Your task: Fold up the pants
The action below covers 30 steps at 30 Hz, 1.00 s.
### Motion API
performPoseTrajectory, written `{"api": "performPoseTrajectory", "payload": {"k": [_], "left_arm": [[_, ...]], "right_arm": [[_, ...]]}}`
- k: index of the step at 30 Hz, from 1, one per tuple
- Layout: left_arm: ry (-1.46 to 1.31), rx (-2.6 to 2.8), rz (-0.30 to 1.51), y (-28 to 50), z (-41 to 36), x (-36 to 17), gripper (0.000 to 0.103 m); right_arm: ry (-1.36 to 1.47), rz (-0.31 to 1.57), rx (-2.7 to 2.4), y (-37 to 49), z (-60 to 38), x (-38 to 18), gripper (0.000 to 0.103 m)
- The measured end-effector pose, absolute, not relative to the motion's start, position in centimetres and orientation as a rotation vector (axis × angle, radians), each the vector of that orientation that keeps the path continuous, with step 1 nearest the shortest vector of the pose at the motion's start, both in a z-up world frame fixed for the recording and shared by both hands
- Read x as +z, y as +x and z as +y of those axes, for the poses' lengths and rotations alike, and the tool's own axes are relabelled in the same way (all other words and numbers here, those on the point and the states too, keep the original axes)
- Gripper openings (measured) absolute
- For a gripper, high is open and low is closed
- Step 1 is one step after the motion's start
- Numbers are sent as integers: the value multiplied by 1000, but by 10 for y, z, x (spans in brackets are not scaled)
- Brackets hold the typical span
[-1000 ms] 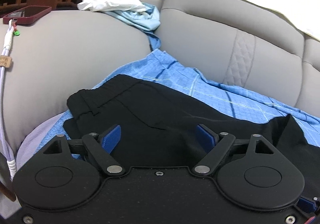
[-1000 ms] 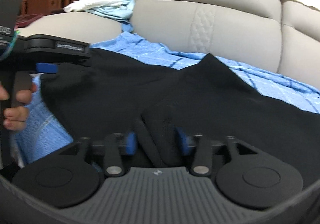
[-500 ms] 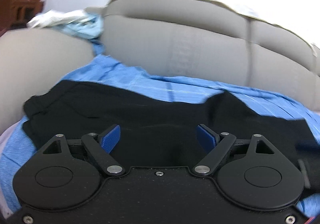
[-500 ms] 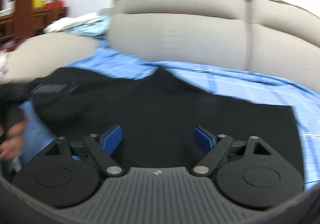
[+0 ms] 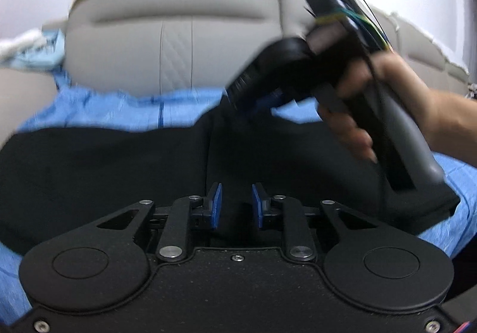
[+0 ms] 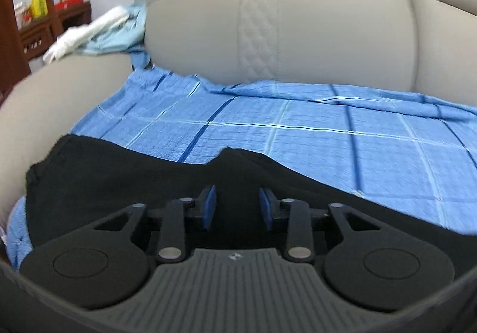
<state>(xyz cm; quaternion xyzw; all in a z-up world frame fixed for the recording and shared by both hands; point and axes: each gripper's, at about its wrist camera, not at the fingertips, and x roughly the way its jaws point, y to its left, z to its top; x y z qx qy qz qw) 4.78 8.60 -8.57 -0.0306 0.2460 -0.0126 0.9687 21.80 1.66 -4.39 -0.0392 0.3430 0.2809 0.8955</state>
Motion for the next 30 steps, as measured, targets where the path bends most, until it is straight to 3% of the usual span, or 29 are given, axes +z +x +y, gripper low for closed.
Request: {"api": "performPoseTrajectory", "payload": {"k": [3, 4, 11, 18, 30], "left_arm": [[-74, -9, 560, 52, 90, -94, 19], [-59, -7, 562, 53, 89, -94, 19], [-61, -14, 570, 53, 90, -95, 20], [-64, -11, 568, 55, 93, -96, 23], [-94, -5, 574, 58, 99, -98, 25]], "right_arm": [[-142, 749, 564, 233, 35, -58, 34], [-143, 733, 569, 235, 38, -63, 47], [-246, 664, 590, 230, 51, -65, 57], [-166, 555, 563, 191, -5, -39, 86], [-34, 497, 142, 68, -148, -86, 88]]}}
